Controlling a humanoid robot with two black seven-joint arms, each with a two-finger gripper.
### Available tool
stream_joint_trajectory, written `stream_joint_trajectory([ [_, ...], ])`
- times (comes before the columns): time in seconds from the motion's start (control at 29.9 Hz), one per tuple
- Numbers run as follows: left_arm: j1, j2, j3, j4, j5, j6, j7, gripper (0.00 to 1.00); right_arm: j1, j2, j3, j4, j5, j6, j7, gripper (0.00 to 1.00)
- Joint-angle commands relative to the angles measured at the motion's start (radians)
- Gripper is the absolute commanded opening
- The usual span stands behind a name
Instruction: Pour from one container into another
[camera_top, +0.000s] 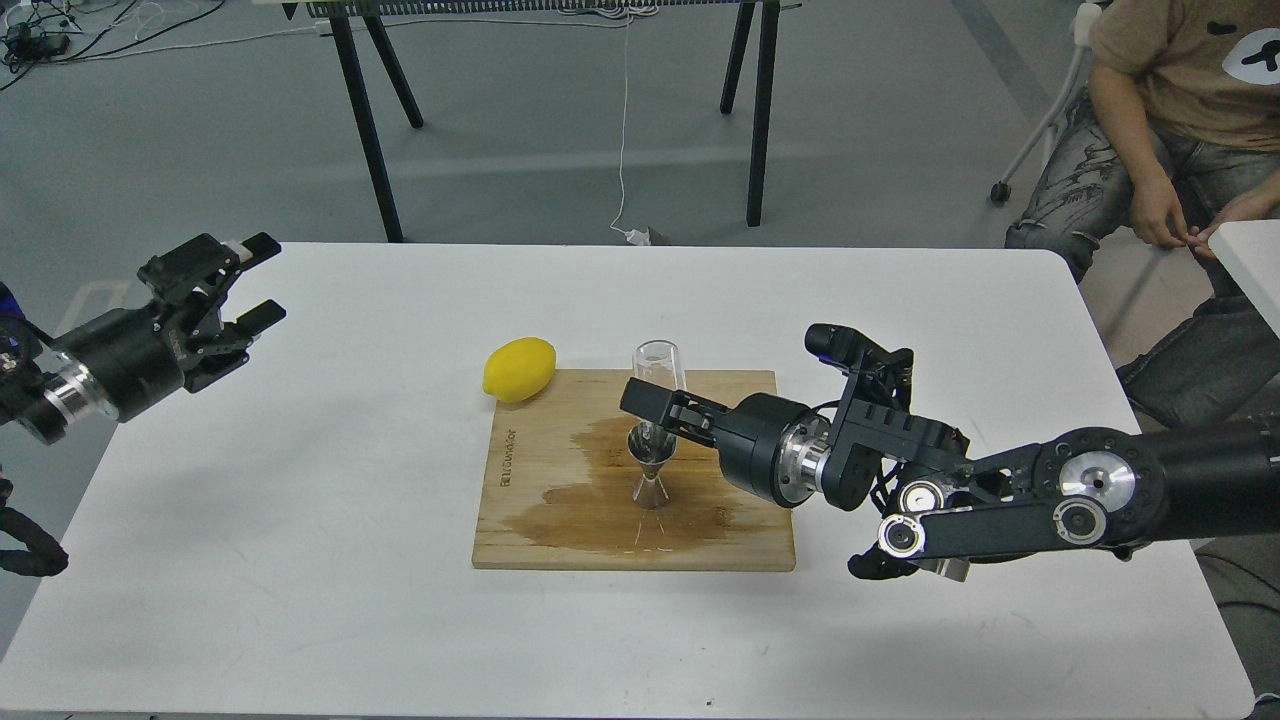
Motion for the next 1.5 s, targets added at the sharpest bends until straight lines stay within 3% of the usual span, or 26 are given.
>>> stream_joint_trajectory([
  [0.0,0.0,0.0,0.0,0.0,0.0,0.0,0.0,0.94,0.005,-0.002,-0.015,-0.001,-0.022,-0.001,0.0,0.48],
  [0.33,0.0,0.0,0.0,0.0,0.0,0.0,0.0,0.94,0.01,-0.02,0.046,-0.001,0.08,-0.001,-0.006,0.48],
  [0.64,0.0,0.0,0.0,0.002,0.0,0.0,0.0,0.94,-0.174,-0.026,0.621,-0.023,0.776,-0.001,0.006,0.49],
  [0.74,0.0,0.0,0.002,0.0,0.0,0.0,0.0,0.94,-0.244,-0.031,0.801,-0.063,0.98,-0.001,0.04,0.49],
  [0.94,0.004,-0.002,0.002,0.0,0.002,0.0,0.0,0.94,-0.473,-0.02,1.252,-0.216,1.29,-0.001,0.054,0.49],
  [1.2,0.012,-0.002,0.002,0.0,0.002,0.0,0.0,0.94,-0.725,-0.017,1.611,-0.378,1.488,-0.001,0.052,0.5],
  [1.47,0.015,-0.015,0.002,0.0,0.002,0.0,0.0,0.94,-0.892,0.017,1.676,-0.497,1.493,0.025,0.042,0.5],
])
